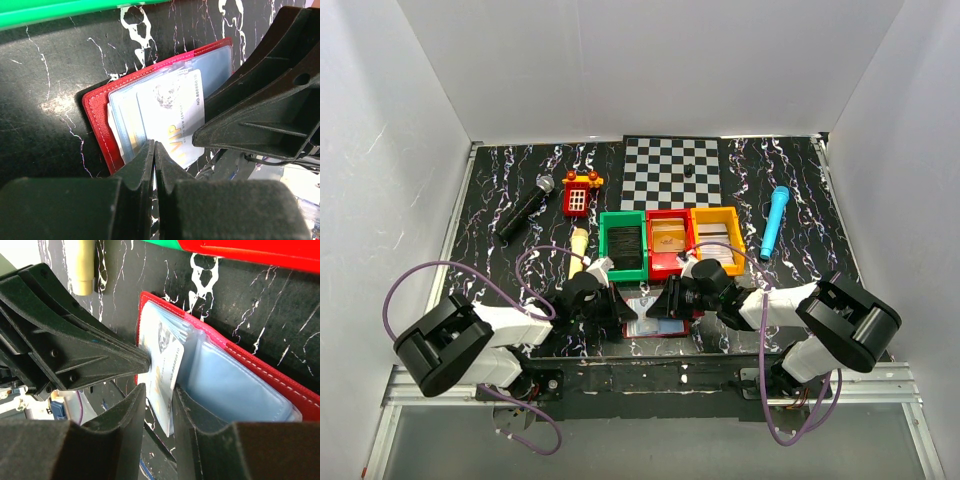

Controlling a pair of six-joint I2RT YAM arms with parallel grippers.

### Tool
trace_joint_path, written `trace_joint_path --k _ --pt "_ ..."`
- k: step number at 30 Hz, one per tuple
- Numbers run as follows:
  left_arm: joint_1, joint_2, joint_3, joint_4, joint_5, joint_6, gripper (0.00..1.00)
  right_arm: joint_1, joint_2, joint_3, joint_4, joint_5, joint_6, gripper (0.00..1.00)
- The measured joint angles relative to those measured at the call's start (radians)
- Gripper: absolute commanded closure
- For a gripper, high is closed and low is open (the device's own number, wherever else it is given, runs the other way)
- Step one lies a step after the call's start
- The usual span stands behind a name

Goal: Take the credit cards out of the card holder
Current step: Remove the credit card from the card holder.

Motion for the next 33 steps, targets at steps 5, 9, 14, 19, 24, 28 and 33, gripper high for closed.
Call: trace_joint_path --k 5,9,14,19,24,28,33 --pt "0.0 0.008 0.0 0.011 0.007 0.0 1.0 0.0 0.0 0.0 0.005 -0.007 -0.009 0.64" --pt "0.0 0.016 0.0 0.02 0.014 0.0 1.0 -0.002 0.003 0.0 0.015 -0.016 -0.011 0.63" --pt "0.001 0.026 0.002 0.031 0.021 0.002 1.0 -0.006 0.015 0.0 0.023 -0.024 -0.011 0.63" --pt "0.001 0.028 0.002 0.034 0.023 0.004 1.0 -0.006 0.015 0.0 0.023 -0.026 -0.014 0.68" --pt "0.001 0.028 0.002 0.033 0.023 0.003 1.0 -0.008 0.015 0.0 0.022 -0.027 -0.014 0.68" --pt "0.001 0.027 0.002 0.031 0.021 0.0 1.0 -0.014 0.015 0.0 0.022 -0.036 -0.014 0.68" --pt "0.0 0.026 0.002 0.03 0.019 -0.002 1.0 -0.019 0.005 -0.006 0.022 -0.045 -0.014 0.68"
